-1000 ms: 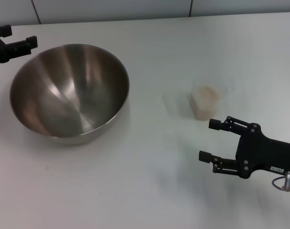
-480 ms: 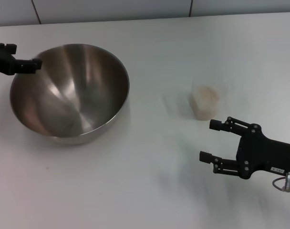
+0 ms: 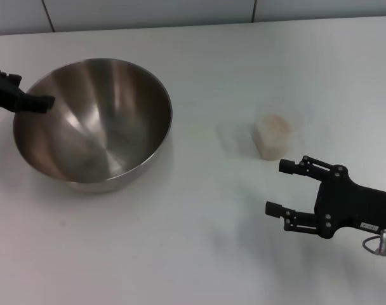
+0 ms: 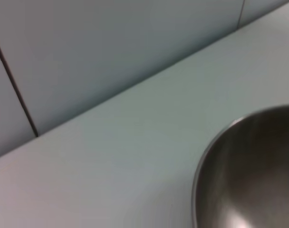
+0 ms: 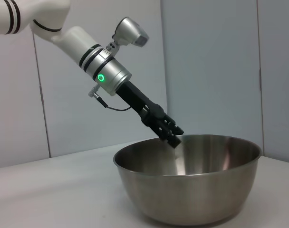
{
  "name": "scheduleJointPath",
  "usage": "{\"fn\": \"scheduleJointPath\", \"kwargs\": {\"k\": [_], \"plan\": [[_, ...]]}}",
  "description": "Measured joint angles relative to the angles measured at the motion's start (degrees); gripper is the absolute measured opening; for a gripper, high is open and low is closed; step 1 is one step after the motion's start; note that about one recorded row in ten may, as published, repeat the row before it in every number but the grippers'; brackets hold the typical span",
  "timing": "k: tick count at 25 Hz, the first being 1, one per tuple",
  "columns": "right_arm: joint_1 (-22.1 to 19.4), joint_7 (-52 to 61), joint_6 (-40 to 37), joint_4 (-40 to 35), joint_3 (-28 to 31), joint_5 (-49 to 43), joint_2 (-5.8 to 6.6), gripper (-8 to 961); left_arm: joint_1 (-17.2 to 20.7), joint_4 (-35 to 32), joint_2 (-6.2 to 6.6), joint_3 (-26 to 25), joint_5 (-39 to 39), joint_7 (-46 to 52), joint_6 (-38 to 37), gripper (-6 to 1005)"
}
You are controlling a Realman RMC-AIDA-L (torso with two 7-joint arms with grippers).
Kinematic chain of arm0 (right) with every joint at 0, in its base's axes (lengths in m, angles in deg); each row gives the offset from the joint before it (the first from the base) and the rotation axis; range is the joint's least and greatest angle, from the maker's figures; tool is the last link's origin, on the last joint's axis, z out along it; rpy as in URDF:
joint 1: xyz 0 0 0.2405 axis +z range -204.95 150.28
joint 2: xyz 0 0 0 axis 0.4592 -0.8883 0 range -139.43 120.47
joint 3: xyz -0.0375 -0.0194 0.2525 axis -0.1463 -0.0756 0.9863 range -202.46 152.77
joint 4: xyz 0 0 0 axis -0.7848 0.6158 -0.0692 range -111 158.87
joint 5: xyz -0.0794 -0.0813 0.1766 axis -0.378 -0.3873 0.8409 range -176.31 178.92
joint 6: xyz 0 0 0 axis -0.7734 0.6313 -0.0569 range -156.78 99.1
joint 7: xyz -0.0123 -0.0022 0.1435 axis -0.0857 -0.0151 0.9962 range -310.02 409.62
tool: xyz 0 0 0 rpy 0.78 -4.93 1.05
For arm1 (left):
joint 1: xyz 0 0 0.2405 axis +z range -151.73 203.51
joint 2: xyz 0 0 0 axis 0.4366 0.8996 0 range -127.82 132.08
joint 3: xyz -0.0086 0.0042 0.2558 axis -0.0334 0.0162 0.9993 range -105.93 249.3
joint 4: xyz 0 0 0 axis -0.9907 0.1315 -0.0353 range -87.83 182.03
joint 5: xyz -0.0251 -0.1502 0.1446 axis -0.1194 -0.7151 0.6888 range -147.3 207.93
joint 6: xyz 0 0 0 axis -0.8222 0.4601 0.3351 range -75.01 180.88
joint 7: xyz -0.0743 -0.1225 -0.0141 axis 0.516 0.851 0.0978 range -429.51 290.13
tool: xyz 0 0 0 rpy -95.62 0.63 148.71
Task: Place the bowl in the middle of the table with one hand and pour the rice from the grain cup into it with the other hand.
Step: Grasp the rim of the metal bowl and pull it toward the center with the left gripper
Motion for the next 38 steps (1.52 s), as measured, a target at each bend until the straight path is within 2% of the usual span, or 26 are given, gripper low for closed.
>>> {"fn": "scheduleJointPath", "kwargs": {"k": [16, 33, 38], "plan": [[0.02, 0.00, 0.04, -0.06, 0.00, 0.22, 0.00, 819, -1.20, 1.53, 0.03, 1.63, 3.13, 1.72, -0.28, 737], [-0.06, 0.00, 0.03, -0.01, 0.00, 0.37, 0.00, 819, -1.23, 2.01, 0.08, 3.24, 3.23, 2.16, 0.10, 697], [-0.06, 0.00, 0.03, -0.06, 0.00, 0.44, 0.02, 819, -1.43, 1.89, 0.04, 3.65, 3.23, 2.20, 0.22, 432]]}}
